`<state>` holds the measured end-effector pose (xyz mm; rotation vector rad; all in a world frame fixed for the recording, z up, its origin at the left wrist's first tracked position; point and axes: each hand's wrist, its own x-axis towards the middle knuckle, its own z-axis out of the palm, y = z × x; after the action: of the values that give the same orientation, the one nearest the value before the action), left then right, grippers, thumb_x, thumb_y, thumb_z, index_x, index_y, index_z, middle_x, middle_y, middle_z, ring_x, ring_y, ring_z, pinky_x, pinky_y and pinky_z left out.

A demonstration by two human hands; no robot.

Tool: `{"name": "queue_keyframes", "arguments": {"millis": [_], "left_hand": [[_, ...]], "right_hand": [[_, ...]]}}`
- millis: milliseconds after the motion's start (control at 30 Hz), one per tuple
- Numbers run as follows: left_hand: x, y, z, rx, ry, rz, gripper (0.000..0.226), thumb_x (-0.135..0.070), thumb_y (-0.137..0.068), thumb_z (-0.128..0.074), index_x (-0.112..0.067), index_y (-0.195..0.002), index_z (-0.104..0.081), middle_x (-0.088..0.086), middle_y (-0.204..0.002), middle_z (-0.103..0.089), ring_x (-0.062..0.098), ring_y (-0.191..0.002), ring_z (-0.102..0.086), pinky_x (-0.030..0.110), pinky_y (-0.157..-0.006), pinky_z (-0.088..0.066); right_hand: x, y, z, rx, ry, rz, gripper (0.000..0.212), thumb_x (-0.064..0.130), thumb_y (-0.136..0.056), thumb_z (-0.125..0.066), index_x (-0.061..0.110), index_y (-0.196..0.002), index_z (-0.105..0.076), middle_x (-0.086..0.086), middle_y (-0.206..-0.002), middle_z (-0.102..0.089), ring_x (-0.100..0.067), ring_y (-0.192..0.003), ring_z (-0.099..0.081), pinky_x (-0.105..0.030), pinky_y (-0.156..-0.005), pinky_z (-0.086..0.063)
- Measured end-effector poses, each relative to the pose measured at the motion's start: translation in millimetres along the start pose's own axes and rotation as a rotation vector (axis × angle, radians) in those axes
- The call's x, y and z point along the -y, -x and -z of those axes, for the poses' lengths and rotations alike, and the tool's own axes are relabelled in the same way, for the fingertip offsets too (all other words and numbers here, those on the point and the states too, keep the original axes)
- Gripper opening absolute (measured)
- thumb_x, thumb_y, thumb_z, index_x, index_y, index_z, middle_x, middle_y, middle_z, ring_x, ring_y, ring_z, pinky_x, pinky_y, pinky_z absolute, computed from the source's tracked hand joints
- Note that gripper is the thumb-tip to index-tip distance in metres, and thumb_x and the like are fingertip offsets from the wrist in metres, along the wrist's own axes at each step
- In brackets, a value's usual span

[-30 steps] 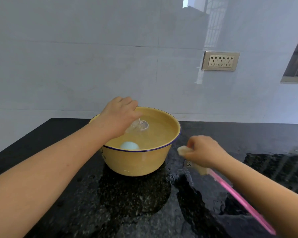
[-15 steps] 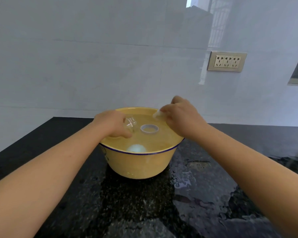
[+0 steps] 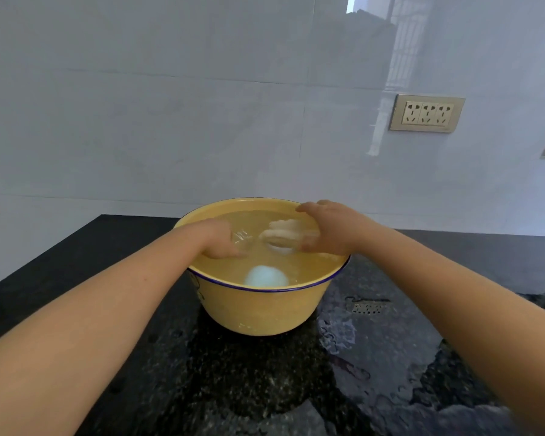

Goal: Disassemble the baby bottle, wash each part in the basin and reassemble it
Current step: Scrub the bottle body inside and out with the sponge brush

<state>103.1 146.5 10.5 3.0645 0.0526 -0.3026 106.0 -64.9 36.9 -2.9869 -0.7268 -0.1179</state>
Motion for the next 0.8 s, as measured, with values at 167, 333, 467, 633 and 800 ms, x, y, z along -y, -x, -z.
{"name": "queue_keyframes", "arguments": {"millis": [167, 333, 467, 633, 800], "left_hand": [[-1, -1, 0, -0.002, -0.038, -0.048, 0.051, -0.041, -0.088, -0.056, -0.009, -0.126, -0.053, 0.008, -0.127, -0.057, 0.026, -0.113, -0.053, 0.032, -0.091, -0.042], [-1, 1, -1, -0.008, -0.026, -0.082, 0.058, -0.037, -0.086, -0.06, -0.012, -0.136, -0.044, 0.005, -0.137, -0.049, 0.024, -0.122, -0.047, 0.031, -0.097, -0.039], [2, -1, -1, -0.081, 0.04, -0.091, 0.056, -0.034, -0.085, -0.061, -0.012, -0.133, -0.044, 0.006, -0.133, -0.051, 0.024, -0.118, -0.05, 0.031, -0.093, -0.042], [6, -3, -2, -0.174, 0.12, -0.161, 0.057, -0.032, -0.081, -0.066, -0.016, -0.131, -0.043, 0.006, -0.128, -0.053, 0.02, -0.101, -0.05, 0.03, -0.082, -0.043], [8, -1, -4, -0.202, 0.227, -0.252, 0.059, -0.029, -0.075, -0.073, -0.024, -0.126, -0.046, 0.001, -0.126, -0.053, 0.021, -0.111, -0.051, 0.037, -0.092, -0.046]], "right_hand": [[-12, 5, 7, -0.038, 0.336, -0.057, 0.036, 0.036, -0.084, -0.06, 0.018, -0.115, -0.062, -0.005, -0.116, -0.058, -0.026, -0.109, -0.052, -0.033, -0.083, -0.04], [-6, -1, 5, -0.209, 0.29, 0.001, 0.028, 0.033, -0.095, -0.045, 0.021, -0.112, -0.065, -0.003, -0.111, -0.064, -0.025, -0.105, -0.058, -0.033, -0.078, -0.045], [1, -5, 1, -0.183, 0.298, 0.137, 0.03, 0.033, -0.096, -0.046, 0.03, -0.121, -0.062, 0.0, -0.113, -0.059, -0.022, -0.109, -0.056, -0.033, -0.08, -0.046], [3, -8, 1, -0.244, 0.277, 0.283, 0.033, 0.019, -0.089, -0.048, 0.029, -0.115, -0.066, -0.002, -0.098, -0.056, -0.025, -0.099, -0.058, -0.033, -0.076, -0.044], [6, -14, 5, -0.196, 0.086, 0.347, 0.035, 0.01, -0.086, -0.055, 0.024, -0.118, -0.063, -0.005, -0.103, -0.06, -0.023, -0.099, -0.057, -0.028, -0.078, -0.039]]}}
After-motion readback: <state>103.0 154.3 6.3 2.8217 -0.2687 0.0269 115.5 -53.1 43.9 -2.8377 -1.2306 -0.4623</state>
